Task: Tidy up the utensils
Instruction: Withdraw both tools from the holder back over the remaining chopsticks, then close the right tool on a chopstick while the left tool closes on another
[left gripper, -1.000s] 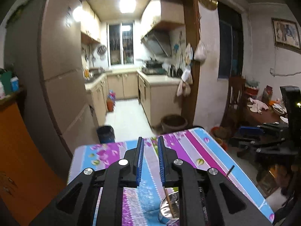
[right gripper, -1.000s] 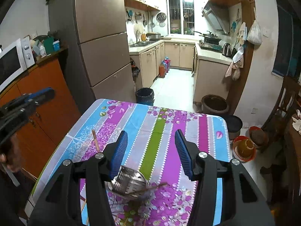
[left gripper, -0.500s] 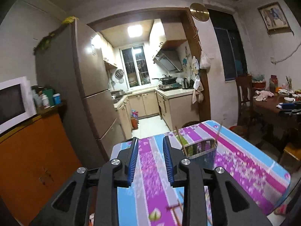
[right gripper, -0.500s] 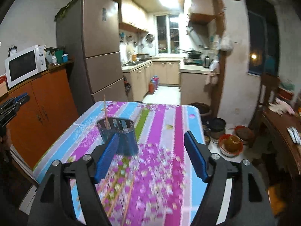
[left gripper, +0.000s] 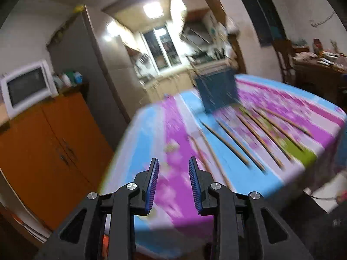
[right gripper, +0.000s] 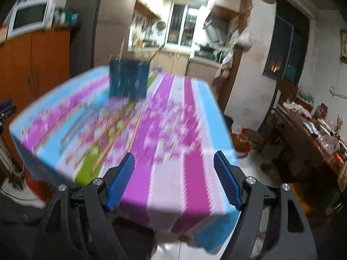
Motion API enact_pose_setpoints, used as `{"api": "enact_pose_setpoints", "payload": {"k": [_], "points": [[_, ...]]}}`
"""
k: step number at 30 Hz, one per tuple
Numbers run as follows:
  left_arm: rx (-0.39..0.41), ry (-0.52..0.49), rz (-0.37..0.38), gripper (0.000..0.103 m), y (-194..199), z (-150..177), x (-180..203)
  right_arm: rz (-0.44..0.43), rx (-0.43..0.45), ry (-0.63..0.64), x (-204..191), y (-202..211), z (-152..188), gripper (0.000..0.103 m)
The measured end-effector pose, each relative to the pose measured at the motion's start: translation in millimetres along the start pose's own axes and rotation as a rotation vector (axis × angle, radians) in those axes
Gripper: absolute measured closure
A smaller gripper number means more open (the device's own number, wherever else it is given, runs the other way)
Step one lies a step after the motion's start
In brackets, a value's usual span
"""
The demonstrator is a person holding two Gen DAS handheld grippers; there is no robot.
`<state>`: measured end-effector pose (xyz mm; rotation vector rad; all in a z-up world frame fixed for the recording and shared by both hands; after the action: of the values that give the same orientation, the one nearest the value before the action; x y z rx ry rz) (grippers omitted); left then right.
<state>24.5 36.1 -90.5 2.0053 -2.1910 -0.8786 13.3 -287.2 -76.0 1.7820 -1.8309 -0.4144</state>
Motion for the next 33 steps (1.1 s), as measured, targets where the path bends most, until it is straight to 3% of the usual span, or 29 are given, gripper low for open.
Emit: {"api": "enact_pose_setpoints", "payload": {"k": [2, 4, 8, 11, 20, 33], "points": [[-0.076, 0.056, 0.066, 0.072, -4.3, 26.1, 10.1, -0.033, -0.021, -0.026, -11.2, -7.0, 17.4, 0.04], [-0.106, 0.066, 0.073, 0.073, -8.1, 37.8, 17.3, -0.049, -0.028, -0.057, -18.0, -15.5, 25.8, 0.047], [-0.086, 0.087, 0.105, 0.085, -8.6, 41.9, 21.8, -0.086, -0.039, -0.09, -30.9, -25.6, 42.0, 0.074], [-0.087, 0.08, 0.126, 0.088, -15.7, 42.5, 29.3, -0.11, -0.039, -0.077, -46.5, -27.3, 51.5, 0.079], [-0.104, 0.069, 0.078, 0.089, -45.2, 50.6, 43.9, -0.137, 0.006, -0.082, -59.2, -30.1, 50.7, 0.081], [-0.101, 0.094, 0.095, 0.089, -55.0, 52.4, 43.9, -0.131, 0.011, -0.053, -65.5, -44.2, 50.4, 0.08]]}}
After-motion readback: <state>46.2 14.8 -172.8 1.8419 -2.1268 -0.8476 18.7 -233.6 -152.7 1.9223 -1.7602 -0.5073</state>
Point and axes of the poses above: each gripper's, at about its wrist camera, not at the fingertips, and y roughly against the way its jaws point, x to its right, z to its underside, the point moved 3 cm from there along -y, roughly the way its jaws point
